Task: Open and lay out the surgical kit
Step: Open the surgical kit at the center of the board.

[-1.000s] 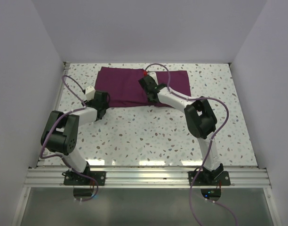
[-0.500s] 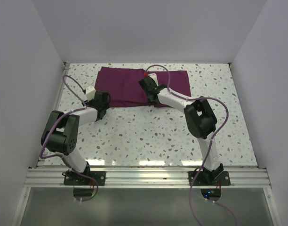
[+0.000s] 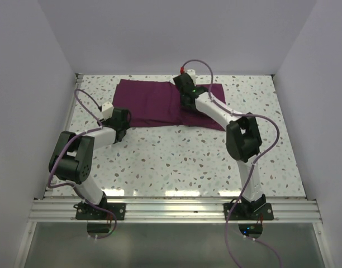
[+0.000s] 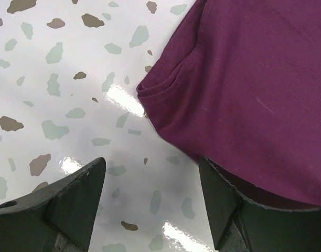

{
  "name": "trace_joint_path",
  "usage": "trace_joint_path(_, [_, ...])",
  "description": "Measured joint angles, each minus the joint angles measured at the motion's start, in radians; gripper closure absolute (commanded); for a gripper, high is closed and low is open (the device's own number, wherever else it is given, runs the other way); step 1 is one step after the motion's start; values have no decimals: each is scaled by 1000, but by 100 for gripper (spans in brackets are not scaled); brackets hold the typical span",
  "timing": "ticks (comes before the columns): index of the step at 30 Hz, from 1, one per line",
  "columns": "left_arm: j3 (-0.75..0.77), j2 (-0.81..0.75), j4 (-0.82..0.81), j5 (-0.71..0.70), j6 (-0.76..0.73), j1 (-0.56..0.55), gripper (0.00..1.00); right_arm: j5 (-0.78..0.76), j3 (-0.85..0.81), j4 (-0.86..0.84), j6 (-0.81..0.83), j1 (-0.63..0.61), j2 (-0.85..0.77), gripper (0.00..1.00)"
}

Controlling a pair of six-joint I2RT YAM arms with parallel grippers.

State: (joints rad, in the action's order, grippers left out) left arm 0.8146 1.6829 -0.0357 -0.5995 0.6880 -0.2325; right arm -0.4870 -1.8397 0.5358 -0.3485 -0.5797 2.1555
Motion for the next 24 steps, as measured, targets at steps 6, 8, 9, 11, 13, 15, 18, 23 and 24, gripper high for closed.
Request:
trace_joint_path(6, [2, 0, 0, 0, 0, 0, 24, 0, -208, 2, 2, 140, 71, 100])
trace_joint_path(8, [2, 0, 0, -1, 0, 0, 23, 0, -266, 4, 2, 185, 121, 100])
trace_joint_path(9, [2, 0, 0, -1, 0, 0, 23, 0, -297, 11, 2, 207, 153, 100])
trace_joint_path(11, [3, 0, 0, -3, 0, -1, 23, 0, -369, 19, 1, 244, 224, 100])
trace_joint_path(13, [3, 0, 0, -4, 0, -3, 24, 0, -430, 28, 0, 274, 296, 100])
trace_joint_path(15, [3, 0, 0, -5, 0, -5, 24, 0, -480, 36, -4, 299, 360, 100])
trace_joint_path(18, [3, 0, 0, -8, 0, -6, 24, -1, -517, 38, -11, 325, 428, 100])
trace_joint_path(23, [5, 1, 0, -12, 0, -11, 23, -26, -534, 36, -35, 352, 478, 100])
trace_joint_path(24, [7, 2, 1, -14, 0, -13, 24, -32, -534, 32, -41, 356, 478, 100])
